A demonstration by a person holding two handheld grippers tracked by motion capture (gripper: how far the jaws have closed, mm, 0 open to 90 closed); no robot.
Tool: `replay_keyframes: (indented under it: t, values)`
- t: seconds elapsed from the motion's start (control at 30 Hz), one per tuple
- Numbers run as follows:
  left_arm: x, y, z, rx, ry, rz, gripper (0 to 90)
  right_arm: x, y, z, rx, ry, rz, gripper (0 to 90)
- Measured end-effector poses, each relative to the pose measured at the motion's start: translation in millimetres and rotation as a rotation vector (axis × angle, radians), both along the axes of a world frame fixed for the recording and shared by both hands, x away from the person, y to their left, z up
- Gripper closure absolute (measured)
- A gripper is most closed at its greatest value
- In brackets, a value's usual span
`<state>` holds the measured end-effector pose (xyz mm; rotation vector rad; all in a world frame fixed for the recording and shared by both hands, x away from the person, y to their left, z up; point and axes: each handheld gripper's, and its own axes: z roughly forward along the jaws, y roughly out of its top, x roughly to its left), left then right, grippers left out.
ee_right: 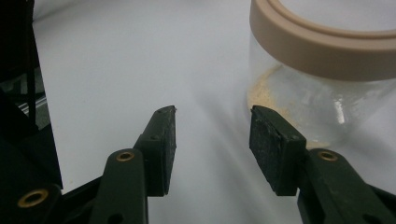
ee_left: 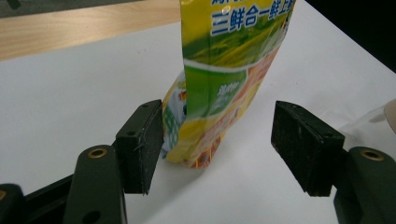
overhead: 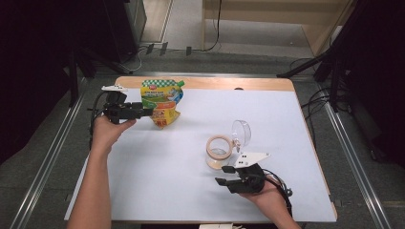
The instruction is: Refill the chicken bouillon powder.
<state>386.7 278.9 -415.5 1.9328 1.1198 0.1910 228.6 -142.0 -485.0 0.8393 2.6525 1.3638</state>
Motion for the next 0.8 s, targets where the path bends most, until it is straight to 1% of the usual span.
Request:
replay_keyframes:
  t: [0.03, 0.07, 0.13, 0.2, 0.23, 0.3, 0.4, 0.47, 0.5, 0.53, 0.6, 0.63, 0.8]
  values:
    - [1.6, -2.5, -0.2, 0.018, -0.006, 0.008, 35.0, -0.8, -0.4, -0.2, -0.002, 0.000, -0.005, 52.3]
    - [3.3, -5.1, -0.7, 0.034, -0.005, 0.001, 35.2, -1.5, -0.6, -0.4, -0.003, 0.002, -0.006, 52.3]
    - [6.1, -9.9, -2.6, 0.025, -0.009, -0.008, 36.1, -3.2, -1.5, -1.2, -0.009, 0.005, -0.007, 52.3]
    - [9.3, -13.4, -4.9, -0.008, -0.011, -0.014, 37.4, -3.8, -1.9, -1.9, -0.009, 0.005, -0.009, 52.3]
    - [10.2, -14.7, -5.7, -0.014, -0.013, -0.018, 38.0, -4.2, -2.3, -2.4, -0.009, 0.006, -0.013, 52.3]
    - [12.1, -18.9, -7.8, -0.012, -0.011, -0.026, 39.5, -5.0, -2.8, -2.5, -0.012, 0.006, -0.015, 52.3]
    - [13.9, -23.8, -9.7, 0.007, -0.007, -0.027, 41.5, -6.1, -2.3, -3.2, -0.014, 0.009, -0.017, 52.2]
    - [13.7, -25.1, -9.7, -0.001, -0.003, -0.037, 46.1, -6.1, -0.9, -4.3, -0.013, 0.005, -0.013, 52.2]
    - [13.4, -25.7, -9.9, -0.008, -0.002, -0.042, 50.3, -6.6, 0.0, -4.6, -0.014, 0.010, -0.014, 52.2]
    - [12.8, -26.9, -9.8, -0.007, 0.000, -0.047, 53.8, -6.6, 0.5, -4.9, -0.017, 0.011, -0.013, 52.1]
    - [11.3, -29.7, -9.2, 0.008, -0.013, -0.043, 57.1, -6.3, 2.6, -6.4, -0.017, 0.010, -0.008, 52.1]
    - [10.8, -30.4, -8.6, 0.008, -0.014, -0.044, 59.4, -6.3, 3.2, -6.7, -0.022, 0.013, -0.006, 52.0]
    - [9.0, -32.6, -9.6, -0.030, -0.005, -0.051, 70.9, -6.2, 6.8, -8.7, -0.022, 0.016, 0.005, 52.0]
